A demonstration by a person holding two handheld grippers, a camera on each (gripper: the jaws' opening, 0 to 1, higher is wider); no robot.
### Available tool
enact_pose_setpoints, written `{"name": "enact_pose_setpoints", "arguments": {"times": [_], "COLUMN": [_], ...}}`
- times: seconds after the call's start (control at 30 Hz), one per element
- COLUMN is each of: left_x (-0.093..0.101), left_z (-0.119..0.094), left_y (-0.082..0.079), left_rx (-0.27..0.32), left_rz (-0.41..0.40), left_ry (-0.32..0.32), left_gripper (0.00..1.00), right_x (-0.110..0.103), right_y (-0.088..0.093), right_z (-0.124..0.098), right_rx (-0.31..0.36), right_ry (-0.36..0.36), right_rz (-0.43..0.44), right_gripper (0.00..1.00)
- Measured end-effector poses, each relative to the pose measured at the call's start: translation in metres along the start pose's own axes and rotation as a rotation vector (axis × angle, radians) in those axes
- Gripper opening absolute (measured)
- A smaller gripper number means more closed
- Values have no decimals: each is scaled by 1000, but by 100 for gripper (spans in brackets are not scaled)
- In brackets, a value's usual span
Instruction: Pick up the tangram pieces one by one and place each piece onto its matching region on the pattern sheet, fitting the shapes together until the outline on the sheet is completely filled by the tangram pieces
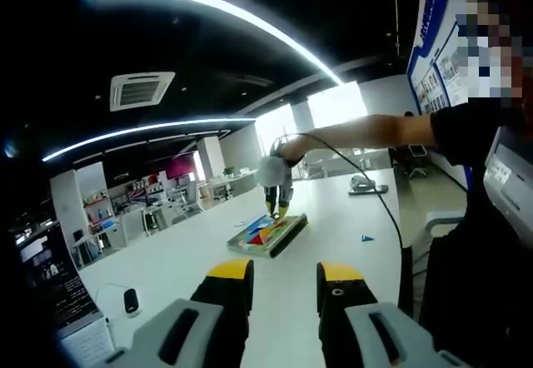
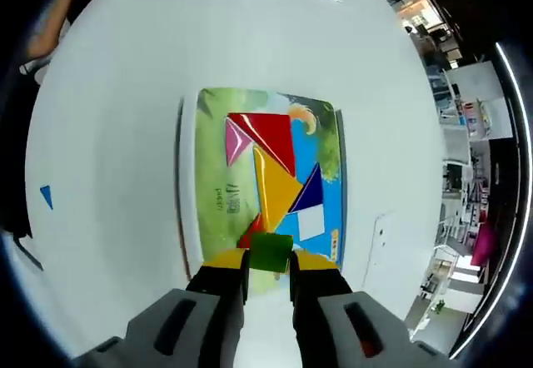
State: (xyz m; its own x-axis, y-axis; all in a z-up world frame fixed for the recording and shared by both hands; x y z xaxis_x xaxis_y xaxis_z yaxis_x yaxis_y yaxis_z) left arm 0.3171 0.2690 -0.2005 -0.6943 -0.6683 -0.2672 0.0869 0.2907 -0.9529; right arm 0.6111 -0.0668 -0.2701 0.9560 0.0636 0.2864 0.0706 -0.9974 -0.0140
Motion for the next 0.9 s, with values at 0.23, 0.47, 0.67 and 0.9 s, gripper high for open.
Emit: {"name": "enact_pose_setpoints", "arguments": {"times": [0.23,0.47,0.67,0.9], "left_x": [-1,0,1,0], "left_z": [-2,-2,-2,-3], "left_y": [0,0,0,0], "left_rx": [4,6,5,6], "left_rz": [-1,-1,-1,0], "left_ry": [-4,-4,-2,-3], "left_gripper": [32,32,32,32], "right_x": [18,24,26,27], "right_y": [-2,-2,-5,-6], "right_z": [8,19,26,31], "right_rx": [-31,-88,-86,-91], "right_ry": [73,121,121,126], "right_rz": [-33,-133,-176,-195], "right_gripper": [21,21,21,21]}}
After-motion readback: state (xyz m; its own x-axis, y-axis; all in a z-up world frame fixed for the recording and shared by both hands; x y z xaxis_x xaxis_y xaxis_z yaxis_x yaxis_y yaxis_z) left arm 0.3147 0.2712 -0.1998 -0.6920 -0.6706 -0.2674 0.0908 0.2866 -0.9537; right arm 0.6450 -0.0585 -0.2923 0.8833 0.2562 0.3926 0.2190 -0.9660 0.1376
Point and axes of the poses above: the point that each gripper's makers call its tool centre point, and the gripper's own axes: z roughly forward along the fingers, x roughly to its right, y roughly out of its underside, the point moved 5 cm from there along -z, roughly backward along the fingers, and after that the axes turned 6 degrees about -y, right-handed, at the moved point
